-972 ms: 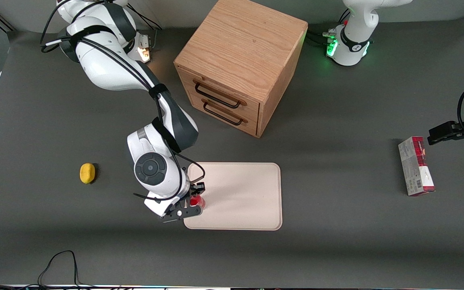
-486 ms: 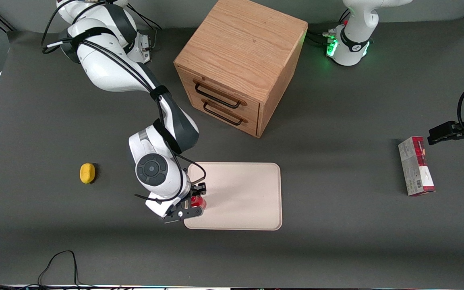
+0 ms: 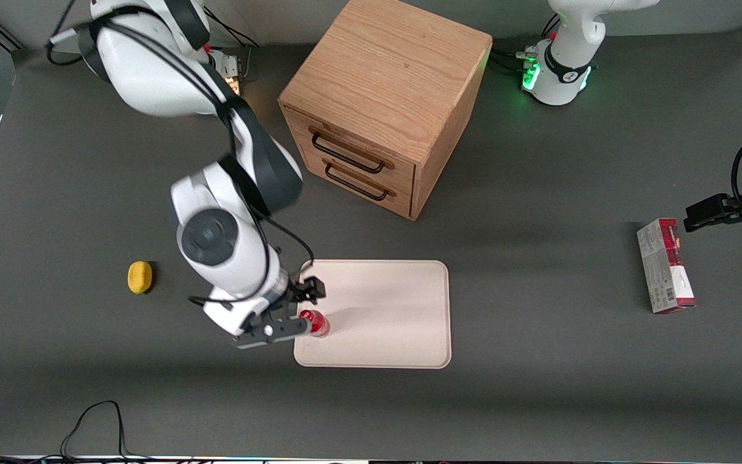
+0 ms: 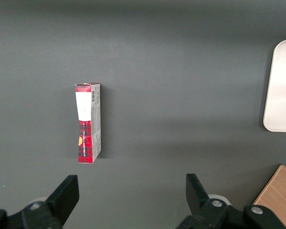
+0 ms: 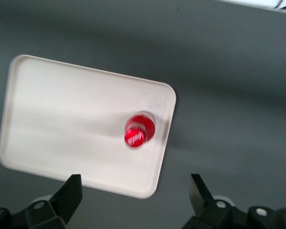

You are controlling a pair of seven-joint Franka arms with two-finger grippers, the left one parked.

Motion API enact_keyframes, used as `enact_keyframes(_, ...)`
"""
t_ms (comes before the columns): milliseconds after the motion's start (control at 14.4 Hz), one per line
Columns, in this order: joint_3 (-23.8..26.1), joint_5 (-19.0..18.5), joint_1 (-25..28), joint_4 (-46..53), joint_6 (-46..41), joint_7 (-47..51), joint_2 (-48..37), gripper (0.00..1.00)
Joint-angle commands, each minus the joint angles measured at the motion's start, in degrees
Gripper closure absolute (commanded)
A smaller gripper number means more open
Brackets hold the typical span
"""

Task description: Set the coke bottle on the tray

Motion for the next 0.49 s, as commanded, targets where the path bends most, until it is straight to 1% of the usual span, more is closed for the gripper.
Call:
enact_keyframes(0,-0.7,-0.8,0.0,-5.5,-5.2,2.2,-9.1,0.00)
enact_keyframes(139,-0.9,-0.3,-1.4,-15.1,-4.8,2.4,-16.6,0.00)
enact_keyframes(278,-1.0,-0.1,-4.4,-24.9,-2.8,1.8,-24.5,0.00)
enact_keyframes(417,-1.2,0.3,-8.0,-31.1,-2.0,0.4,-30.1,0.00)
